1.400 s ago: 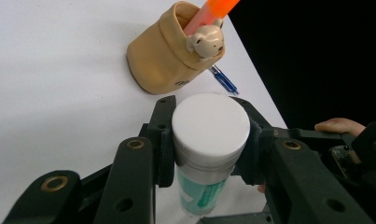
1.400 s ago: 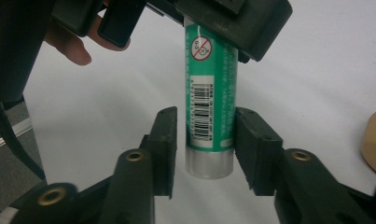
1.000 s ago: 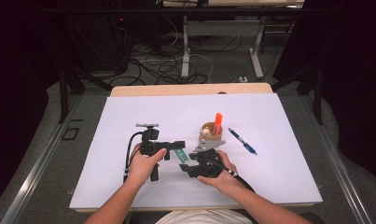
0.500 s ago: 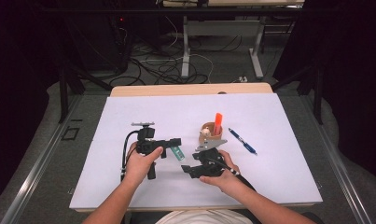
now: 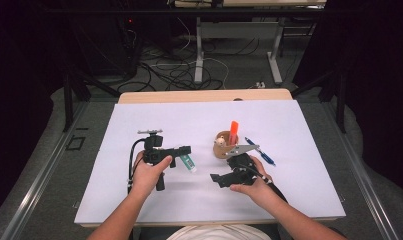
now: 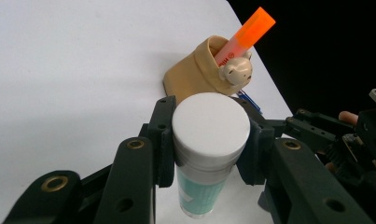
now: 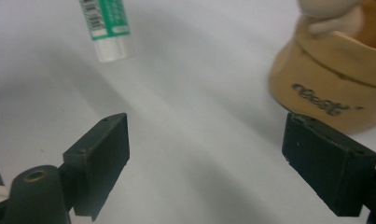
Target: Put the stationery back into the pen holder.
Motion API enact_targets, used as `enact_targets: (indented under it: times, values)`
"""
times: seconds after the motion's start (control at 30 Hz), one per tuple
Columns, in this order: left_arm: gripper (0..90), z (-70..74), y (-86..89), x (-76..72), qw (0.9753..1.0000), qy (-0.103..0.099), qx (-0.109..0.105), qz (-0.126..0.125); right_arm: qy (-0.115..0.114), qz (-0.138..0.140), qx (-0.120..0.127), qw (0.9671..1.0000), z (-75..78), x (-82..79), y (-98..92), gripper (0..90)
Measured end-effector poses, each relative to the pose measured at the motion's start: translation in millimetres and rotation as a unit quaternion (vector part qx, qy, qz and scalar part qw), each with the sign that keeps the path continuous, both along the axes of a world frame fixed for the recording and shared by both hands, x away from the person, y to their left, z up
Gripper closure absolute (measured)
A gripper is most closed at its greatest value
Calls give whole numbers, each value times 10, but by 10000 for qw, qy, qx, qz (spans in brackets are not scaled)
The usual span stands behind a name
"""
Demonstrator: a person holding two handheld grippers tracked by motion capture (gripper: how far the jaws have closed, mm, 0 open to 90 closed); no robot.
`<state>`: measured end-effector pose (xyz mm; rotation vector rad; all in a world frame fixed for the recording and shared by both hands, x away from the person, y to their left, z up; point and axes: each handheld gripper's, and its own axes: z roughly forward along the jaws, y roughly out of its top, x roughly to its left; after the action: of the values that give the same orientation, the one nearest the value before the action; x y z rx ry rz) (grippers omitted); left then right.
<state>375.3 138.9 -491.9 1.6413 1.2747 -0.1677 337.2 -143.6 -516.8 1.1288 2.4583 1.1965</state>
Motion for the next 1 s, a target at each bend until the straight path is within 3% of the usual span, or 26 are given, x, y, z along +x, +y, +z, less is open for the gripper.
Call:
enact_targets:
  times: [0.2,0.5,0.8,0.9,1.0]
  values:
    - [645,23,21,23,9999,-133,68,77,-14,-197,-155,9997,17,28,-170,59]
    - [645,136,-29,74,9989,-406,249,37,-112,-422,-141,9989,9,77,-334,0]
    - [645,313,-231,206,9956,-790,495,14,-38,-564,-201,9982,-34,92,-463,0]
    - [645,355,-278,244,9951,-839,520,-50,-108,-642,-100,9978,-32,102,-495,0]
    - [645,424,-408,319,9930,-1017,600,-58,-74,-693,-55,9976,-25,101,-514,0]
